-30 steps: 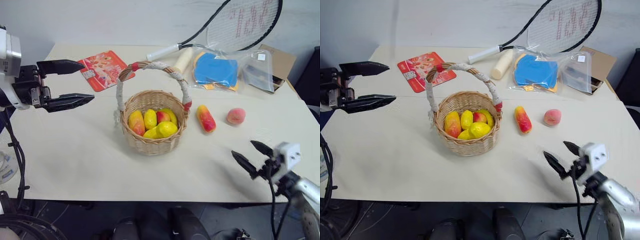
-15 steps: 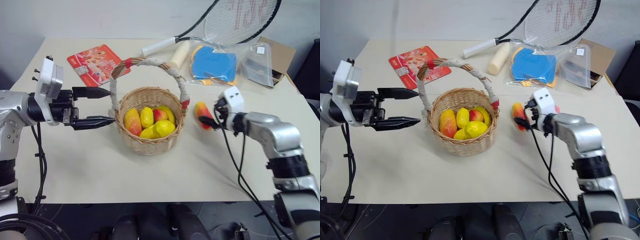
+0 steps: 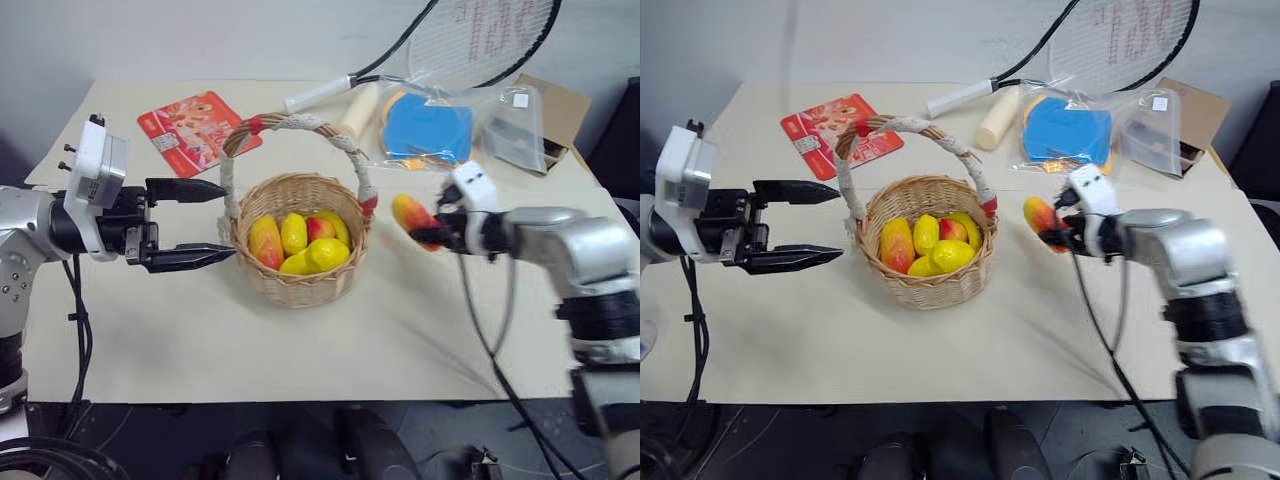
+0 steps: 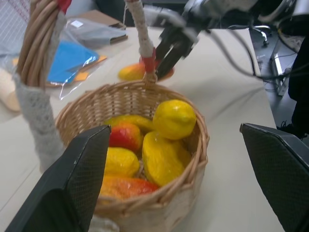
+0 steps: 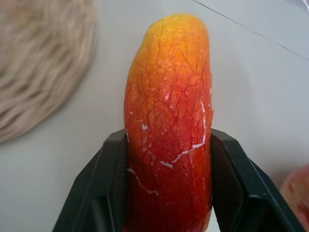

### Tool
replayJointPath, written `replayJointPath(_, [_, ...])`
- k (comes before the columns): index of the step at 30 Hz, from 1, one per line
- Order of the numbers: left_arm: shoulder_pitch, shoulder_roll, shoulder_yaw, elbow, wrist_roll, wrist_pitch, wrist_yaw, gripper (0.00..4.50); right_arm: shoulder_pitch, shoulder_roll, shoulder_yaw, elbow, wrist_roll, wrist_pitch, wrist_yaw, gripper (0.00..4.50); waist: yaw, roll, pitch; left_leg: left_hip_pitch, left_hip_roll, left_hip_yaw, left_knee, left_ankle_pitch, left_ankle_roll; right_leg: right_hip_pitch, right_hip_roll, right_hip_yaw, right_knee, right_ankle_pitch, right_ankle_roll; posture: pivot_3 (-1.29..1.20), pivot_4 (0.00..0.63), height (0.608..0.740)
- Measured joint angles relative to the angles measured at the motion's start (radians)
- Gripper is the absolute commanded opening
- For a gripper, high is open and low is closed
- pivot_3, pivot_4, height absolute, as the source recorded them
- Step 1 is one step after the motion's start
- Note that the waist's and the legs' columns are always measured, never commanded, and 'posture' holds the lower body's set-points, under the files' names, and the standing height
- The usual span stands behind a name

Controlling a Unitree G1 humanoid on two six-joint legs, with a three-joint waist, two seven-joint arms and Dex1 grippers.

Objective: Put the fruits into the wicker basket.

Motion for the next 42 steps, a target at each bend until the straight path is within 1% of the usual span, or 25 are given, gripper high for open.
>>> replayJointPath(2, [0.005, 0.005, 0.022, -0.010, -0.021, 0.013, 0.007, 4.50, 0.085, -0.132, -0.010, -0.130, 0.078, -0.058, 0.202, 1.82, 0.003, 0.000, 0.000, 0.001, 0.000, -0.001, -0.002, 0.000, 0.000, 0.002, 0.001, -0.001, -0.003, 0.000, 0.000, 0.00, 0.150, 0.740])
replayJointPath(3, [0.006, 0.006, 0.032, -0.011, -0.030, 0.018, 0.010, 4.50, 0.125, -0.170, -0.016, -0.182, 0.109, -0.097, 0.287, 1.82, 0.003, 0.000, 0.000, 0.001, 0.000, -0.001, -0.002, 0.000, 0.000, 0.002, 0.001, 0.000, -0.004, 0.000, 0.001, 0.00, 0.150, 0.740])
replayJointPath(5, [0.012, 0.010, 0.043, -0.011, -0.034, 0.020, 0.011, 4.50, 0.151, -0.172, -0.028, -0.244, 0.167, -0.126, 0.369, 1.82, -0.010, 0.000, 0.000, 0.002, 0.000, 0.002, 0.000, 0.000, 0.000, 0.003, 0.001, 0.001, -0.003, 0.002, 0.002, 0.00, 0.150, 0.740])
replayJointPath(7, [0.026, 0.017, 0.047, -0.010, -0.034, 0.020, 0.004, 4.50, 0.120, -0.112, -0.035, -0.295, 0.226, -0.122, 0.378, 1.82, -0.022, 0.000, 0.000, 0.004, 0.000, 0.002, 0.001, 0.000, 0.000, 0.003, 0.001, 0.003, 0.000, 0.003, 0.002, 0.00, 0.150, 0.740])
replayJointPath(8, [0.029, 0.018, 0.051, -0.006, -0.035, 0.020, 0.002, 4.50, 0.063, -0.030, -0.025, -0.311, 0.244, -0.116, 0.339, 1.82, -0.030, 0.000, 0.000, 0.004, 0.000, 0.002, 0.003, 0.000, 0.000, 0.003, 0.002, 0.003, 0.002, 0.003, 0.002, 0.00, 0.150, 0.740])
replayJointPath(9, [0.028, 0.017, 0.050, -0.006, -0.035, 0.020, 0.003, 4.50, 0.027, 0.028, -0.012, -0.315, 0.241, -0.117, 0.306, 1.82, -0.036, 0.000, 0.000, 0.004, 0.001, 0.001, 0.005, 0.000, 0.000, 0.003, 0.002, 0.003, 0.003, 0.003, 0.001, 0.00, 0.150, 0.740])
replayJointPath(10, [0.024, 0.015, 0.050, -0.004, -0.036, 0.020, 0.006, 4.50, -0.022, 0.111, 0.028, -0.314, 0.215, -0.126, 0.239, 1.82, -0.039, 0.000, 0.000, 0.004, 0.002, 0.000, 0.006, 0.001, -0.001, 0.002, 0.003, 0.003, 0.004, 0.003, 0.001, 0.00, 0.150, 0.740])
replayJointPath(12, [0.017, 0.014, 0.051, -0.003, -0.038, 0.020, 0.012, 4.50, -0.062, 0.220, 0.087, -0.291, 0.160, -0.120, 0.117, 1.82, -0.035, 0.000, 0.000, 0.003, 0.002, -0.002, 0.006, 0.001, -0.002, 0.001, 0.003, 0.002, 0.005, 0.002, -0.002, 0.00, 0.150, 0.740])
replayJointPath(13, [0.017, 0.014, 0.051, -0.003, -0.038, 0.020, 0.014, 4.50, -0.076, 0.277, 0.092, -0.259, 0.136, -0.111, 0.053, 1.82, -0.032, 0.000, 0.000, 0.001, 0.002, -0.002, 0.006, 0.001, -0.002, 0.001, 0.003, 0.001, 0.005, 0.002, -0.002, 0.00, 0.150, 0.740])
replayJointPath(15, [0.017, 0.014, 0.052, -0.005, -0.040, 0.023, 0.018, 4.50, -0.113, 0.345, 0.102, -0.203, 0.101, -0.088, -0.043, 1.82, -0.022, 0.000, 0.000, -0.001, 0.001, -0.001, 0.006, 0.000, -0.001, -0.001, 0.001, 0.001, 0.004, 0.002, -0.002, 0.00, 0.150, 0.740])
replayJointPath(17, [0.018, 0.014, 0.054, -0.006, -0.042, 0.025, 0.019, 4.50, -0.146, 0.382, 0.114, -0.172, 0.066, -0.083, -0.099, 1.82, -0.021, 0.000, 0.000, -0.001, 0.001, 0.000, 0.006, -0.001, 0.001, -0.001, 0.000, 0.001, 0.003, 0.002, -0.002, 0.00, 0.150, 0.740])
replayJointPath(19, [0.019, 0.014, 0.057, -0.007, -0.043, 0.025, 0.019, 4.50, -0.176, 0.424, 0.146, -0.137, 0.003, -0.105, -0.166, 2.54, -0.022, -0.001, 0.000, -0.001, 0.001, 0.000, 0.007, -0.001, 0.001, -0.001, 0.000, 0.001, 0.002, 0.002, -0.002, 0.00, 0.150, 0.740])
replayJointPath(21, [0.025, 0.014, 0.065, -0.007, -0.044, 0.025, 0.019, 4.50, -0.179, 0.472, 0.159, -0.114, -0.036, -0.137, -0.204, 3.15, -0.023, -0.001, 0.000, -0.001, 0.001, 0.000, 0.007, -0.001, 0.001, -0.001, 0.001, 0.001, 0.003, 0.002, -0.002, 0.00, 0.150, 0.740])
replayJointPath(23, [0.034, 0.014, 0.069, -0.008, -0.047, 0.025, 0.019, 4.50, -0.173, 0.480, 0.166, -0.123, -0.034, -0.164, -0.181, 3.83, -0.022, 0.000, 0.001, -0.001, 0.001, 0.000, 0.006, -0.001, 0.001, -0.001, 0.001, 0.001, 0.003, 0.002, -0.002, 0.00, 0.150, 0.740])
replayJointPath(25, [0.047, 0.015, 0.071, -0.009, -0.048, 0.025, 0.018, 4.50, -0.147, 0.452, 0.158, -0.167, -0.016, -0.200, -0.126, 4.47, -0.020, 0.000, 0.000, -0.001, 0.001, 0.000, 0.006, -0.001, 0.001, 0.000, 0.001, 0.000, 0.003, 0.002, -0.002, 0.00, 0.150, 0.740])
replayJointPath(29, [0.051, 0.015, 0.073, -0.011, -0.048, 0.024, 0.019, 4.50, -0.047, 0.408, 0.082, -0.246, 0.068, -0.272, -0.012, 4.47, -0.008, -0.001, 0.000, -0.001, 0.001, 0.000, 0.007, -0.001, 0.001, 0.000, 0.001, 0.001, 0.002, 0.002, -0.001, 0.00, 0.150, 0.740])
replayJointPath(32, [0.053, 0.015, 0.074, -0.011, -0.049, 0.021, 0.020, 4.50, 0.061, 0.306, -0.017, -0.320, 0.158, -0.317, 0.120, 4.47, -0.002, -0.001, 0.000, 0.000, 0.000, 0.000, 0.007, -0.001, 0.001, 0.002, 0.001, 0.000, 0.001, 0.002, -0.001, 0.00, 0.150, 0.740])
replayJointPath(34, [0.056, 0.015, 0.075, -0.014, -0.049, 0.016, 0.020, 4.50, 0.214, 0.229, -0.106, -0.346, 0.179, -0.404, 0.216, 4.47, 0.005, -0.002, 0.000, 0.000, 0.000, 0.000, 0.006, -0.001, 0.001, 0.004, 0.001, -0.001, -0.002, 0.002, -0.001, 0.00, 0.150, 0.740])
replayJointPath(35, [0.059, 0.014, 0.078, -0.013, -0.049, 0.014, 0.021, 4.50, 0.317, 0.204, -0.156, -0.337, 0.172, -0.463, 0.257, 4.47, 0.009, -0.003, 0.000, 0.000, 0.000, 0.000, 0.006, -0.002, 0.002, 0.005, 0.002, -0.002, -0.003, 0.002, -0.001, 0.00, 0.150, 0.740])
replayJointPath(38, [0.060, 0.011, 0.074, -0.015, -0.049, 0.008, 0.024, 4.50, 0.519, 0.193, -0.270, -0.258, 0.101, -0.657, 0.290, 4.47, 0.014, -0.003, 0.000, 0.002, -0.001, 0.000, 0.006, -0.002, 0.002, 0.005, 0.002, 0.001, -0.002, 0.003, 0.001, 0.00, 0.150, 0.740])
replayJointPath(40, [0.052, 0.007, 0.067, -0.019, -0.049, 0.001, 0.029, 4.50, 0.624, 0.194, -0.375, -0.142, 0.040, -0.816, 0.286, 4.47, 0.015, -0.003, 0.000, 0.003, -0.002, 0.001, 0.007, -0.001, 0.002, 0.006, 0.003, 0.001, -0.002, 0.004, 0.002, 0.00, 0.150, 0.740])
replayJointPath(42, [0.030, 0.002, 0.051, -0.020, -0.051, 0.000, 0.036, 4.50, 0.695, 0.223, -0.473, -0.046, 0.003, -0.950, 0.250, 4.47, 0.017, -0.003, 0.000, 0.003, -0.002, 0.001, 0.008, -0.001, 0.003, 0.008, 0.004, 0.001, -0.002, 0.004, 0.002, 0.00, 0.150, 0.740])
